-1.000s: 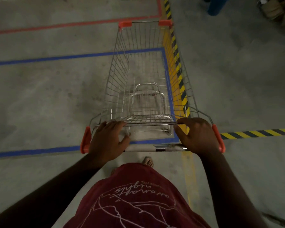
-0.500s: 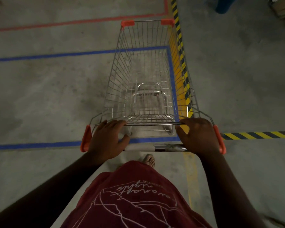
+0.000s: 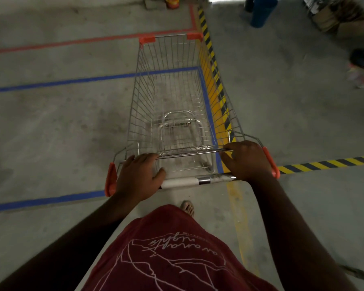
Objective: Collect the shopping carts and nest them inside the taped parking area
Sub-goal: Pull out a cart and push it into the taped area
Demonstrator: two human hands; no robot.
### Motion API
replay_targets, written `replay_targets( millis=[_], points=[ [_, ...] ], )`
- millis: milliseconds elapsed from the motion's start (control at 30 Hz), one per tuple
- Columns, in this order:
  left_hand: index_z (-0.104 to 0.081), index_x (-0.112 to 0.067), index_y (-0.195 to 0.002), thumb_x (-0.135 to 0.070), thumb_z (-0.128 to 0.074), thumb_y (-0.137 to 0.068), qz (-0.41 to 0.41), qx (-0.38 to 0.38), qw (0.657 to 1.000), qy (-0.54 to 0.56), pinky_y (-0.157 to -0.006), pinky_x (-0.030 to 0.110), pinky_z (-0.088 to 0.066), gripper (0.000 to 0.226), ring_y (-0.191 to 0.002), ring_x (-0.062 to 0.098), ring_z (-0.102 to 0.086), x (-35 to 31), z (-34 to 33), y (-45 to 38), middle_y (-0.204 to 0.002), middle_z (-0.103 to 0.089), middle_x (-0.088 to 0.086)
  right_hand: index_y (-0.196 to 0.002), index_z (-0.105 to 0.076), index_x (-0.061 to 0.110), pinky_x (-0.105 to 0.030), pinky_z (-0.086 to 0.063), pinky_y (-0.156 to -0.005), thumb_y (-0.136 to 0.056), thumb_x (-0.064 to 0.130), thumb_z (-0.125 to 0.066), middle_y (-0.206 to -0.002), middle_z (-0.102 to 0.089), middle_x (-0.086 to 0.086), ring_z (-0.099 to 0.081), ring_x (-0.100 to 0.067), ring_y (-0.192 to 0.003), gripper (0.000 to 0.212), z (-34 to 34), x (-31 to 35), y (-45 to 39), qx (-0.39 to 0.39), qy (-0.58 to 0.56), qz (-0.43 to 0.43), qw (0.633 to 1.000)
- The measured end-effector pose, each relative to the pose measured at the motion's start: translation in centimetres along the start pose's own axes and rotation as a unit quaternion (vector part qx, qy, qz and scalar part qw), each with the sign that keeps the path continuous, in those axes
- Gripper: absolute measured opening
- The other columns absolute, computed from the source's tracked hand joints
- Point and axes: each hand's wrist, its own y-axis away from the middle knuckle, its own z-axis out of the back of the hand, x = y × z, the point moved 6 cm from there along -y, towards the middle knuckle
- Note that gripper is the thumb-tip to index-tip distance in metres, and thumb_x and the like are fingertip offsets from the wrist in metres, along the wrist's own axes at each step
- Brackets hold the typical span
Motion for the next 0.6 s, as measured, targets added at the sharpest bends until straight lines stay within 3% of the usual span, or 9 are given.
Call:
replay_targets(
  millis=[67,167,300,400,467,533,600],
  points=[
    [-0.062,-0.015,-0.135,-0.046,-0.052,-0.088,-0.003,0.012,1.0,0.025,-0.104,0.045,-0.042,0.057,-0.117,0.031,-0.061,0.1,0.0,0.1,-0.129,-0.068,0.007,-0.101,-0.08,0.028,-0.033,-0.05,-0.085,-0.095,0.045,-0.064,-0.091,-0.08,0.0,-0.074,-0.028,-0.092,0.025,0.5,0.1,0.2,-0.021,-0.011,0.003,1.0],
    [-0.056,-0.022,-0.141,-0.041,-0.058,-0.092,-0.002,0.034,0.994,0.106,-0.098,0.041,-0.048,0.053,-0.115,0.028,-0.063,0.5,-0.3,-0.1,-0.13,-0.066,0.007,-0.096,-0.079,0.023,-0.035,-0.041,-0.106,-0.096,0.034,-0.063,-0.094,-0.081,0.003,-0.076,-0.024,-0.093,0.02,1.9,-0.2,0.7,-0.096,-0.064,0.005,0.993],
    [-0.056,-0.028,-0.139,-0.04,-0.054,-0.091,-0.058,0.032,0.981,0.182,-0.094,0.037,-0.054,0.049,-0.116,0.02,-0.065,-0.5,0.0,0.5,-0.133,-0.066,-0.001,-0.099,-0.08,0.018,-0.037,-0.048,-0.089,-0.1,0.027,-0.062,-0.093,-0.08,-0.003,-0.072,-0.033,-0.084,0.02,4.0,0.0,4.1,-0.161,-0.117,-0.015,0.98],
    [-0.062,-0.027,-0.132,-0.029,-0.061,-0.095,-0.132,0.015,0.963,0.235,-0.092,0.032,-0.054,0.038,-0.114,0.014,-0.066,-3.6,0.6,1.1,-0.13,-0.067,-0.007,-0.102,-0.08,0.01,-0.041,-0.052,-0.102,-0.101,0.019,-0.061,-0.101,-0.08,-0.009,-0.071,-0.027,-0.098,0.02,5.8,0.9,8.6,-0.22,-0.18,-0.059,0.957],
    [-0.064,-0.027,-0.13,-0.029,-0.06,-0.094,-0.187,0.026,0.946,0.262,-0.091,0.033,-0.055,0.036,-0.112,0.012,-0.067,-6.8,0.8,1.8,-0.128,-0.068,-0.01,-0.101,-0.08,0.008,-0.038,-0.053,-0.1,-0.099,0.014,-0.064,-0.104,-0.079,-0.01,-0.071,-0.023,-0.101,0.017,6.7,1.2,12.3,-0.252,-0.205,-0.103,0.94],
    [-0.066,-0.025,-0.128,-0.027,-0.06,-0.094,-0.245,0.047,0.928,0.278,-0.091,0.035,-0.055,0.035,-0.113,0.011,-0.067,-10.5,0.4,2.7,-0.126,-0.07,-0.01,-0.102,-0.081,0.014,-0.035,-0.052,-0.086,-0.1,0.023,-0.065,-0.102,-0.079,0.001,-0.071,-0.02,-0.093,0.018,7.1,0.6,16.6,-0.267,-0.193,-0.172,0.928],
    [-0.068,-0.023,-0.126,-0.024,-0.06,-0.094,-0.302,0.076,0.908,0.28,-0.093,0.036,-0.054,0.034,-0.114,0.012,-0.067,-14.9,-0.4,3.9,-0.125,-0.07,-0.009,-0.103,-0.081,0.018,-0.032,-0.051,-0.083,-0.1,0.025,-0.066,-0.1,-0.076,0.011,-0.069,-0.014,-0.092,0.017,7.6,-1.1,21.3,-0.282,-0.191,-0.225,0.913]
  ],
)
